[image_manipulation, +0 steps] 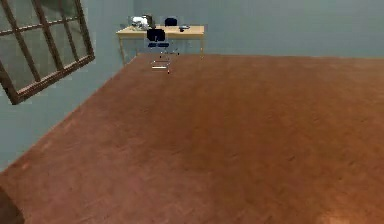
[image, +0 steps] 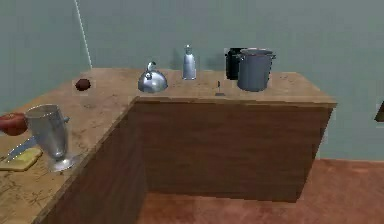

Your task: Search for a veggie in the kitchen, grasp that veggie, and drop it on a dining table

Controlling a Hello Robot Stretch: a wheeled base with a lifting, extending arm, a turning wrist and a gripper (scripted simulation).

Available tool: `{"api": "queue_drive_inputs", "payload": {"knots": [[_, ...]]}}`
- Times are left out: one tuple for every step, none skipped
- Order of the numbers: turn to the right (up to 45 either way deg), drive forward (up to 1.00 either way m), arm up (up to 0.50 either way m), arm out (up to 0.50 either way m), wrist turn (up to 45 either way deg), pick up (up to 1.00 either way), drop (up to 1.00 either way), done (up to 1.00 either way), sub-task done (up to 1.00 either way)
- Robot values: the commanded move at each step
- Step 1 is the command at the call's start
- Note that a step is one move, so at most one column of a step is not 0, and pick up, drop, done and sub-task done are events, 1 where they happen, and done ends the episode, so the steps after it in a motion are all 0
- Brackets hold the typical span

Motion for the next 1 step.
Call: {"api": "queue_drive_inputs", "payload": {"knots": [[0.0, 0.7, 0.0, 0.0, 0.0, 0.0, 0.0, 0.0, 0.0]]}}
